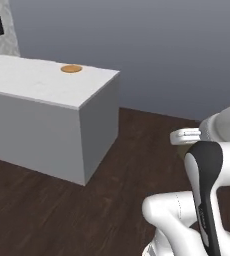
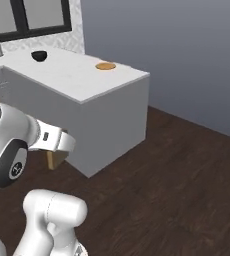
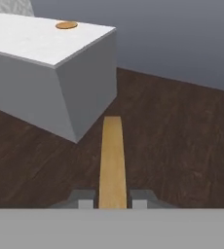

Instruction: Start the toaster. Once the lever pops up, take the bread to the plate on the dining counter.

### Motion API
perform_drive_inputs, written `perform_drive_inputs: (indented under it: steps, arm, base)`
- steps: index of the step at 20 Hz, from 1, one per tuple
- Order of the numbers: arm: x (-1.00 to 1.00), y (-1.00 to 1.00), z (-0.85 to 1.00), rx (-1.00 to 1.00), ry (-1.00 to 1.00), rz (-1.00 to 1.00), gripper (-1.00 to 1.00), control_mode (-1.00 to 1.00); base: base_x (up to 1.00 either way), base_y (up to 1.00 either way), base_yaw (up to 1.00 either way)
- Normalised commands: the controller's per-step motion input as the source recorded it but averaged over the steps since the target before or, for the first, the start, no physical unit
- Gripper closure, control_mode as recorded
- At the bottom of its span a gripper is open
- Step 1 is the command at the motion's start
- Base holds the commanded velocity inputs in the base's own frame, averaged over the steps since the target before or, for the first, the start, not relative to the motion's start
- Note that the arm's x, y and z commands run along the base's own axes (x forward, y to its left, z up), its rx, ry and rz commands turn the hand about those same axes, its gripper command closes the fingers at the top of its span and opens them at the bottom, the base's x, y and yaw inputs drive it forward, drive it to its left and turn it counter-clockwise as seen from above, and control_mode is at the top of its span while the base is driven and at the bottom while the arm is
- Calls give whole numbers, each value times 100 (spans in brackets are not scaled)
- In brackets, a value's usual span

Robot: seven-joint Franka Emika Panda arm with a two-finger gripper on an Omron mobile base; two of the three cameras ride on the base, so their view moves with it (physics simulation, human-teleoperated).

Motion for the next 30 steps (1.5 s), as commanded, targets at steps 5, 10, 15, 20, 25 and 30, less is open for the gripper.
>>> perform_drive_inputs:
  steps: [5,10,15,20,25,30]
  arm:
    - [0,0,0,0,0,0,100,100]
    - [0,0,0,0,0,0,100,100]
    - [0,0,0,0,0,0,100,100]
    - [0,0,0,0,0,0,100,100]
    - [0,0,0,0,0,0,100,100]
    - [0,0,0,0,0,0,100,100]
  base:
    - [100,0,-31]
    - [100,0,-36]
    - [100,-1,-41]
    - [100,0,-42]
    - [100,0,-37]
    - [100,1,-27]
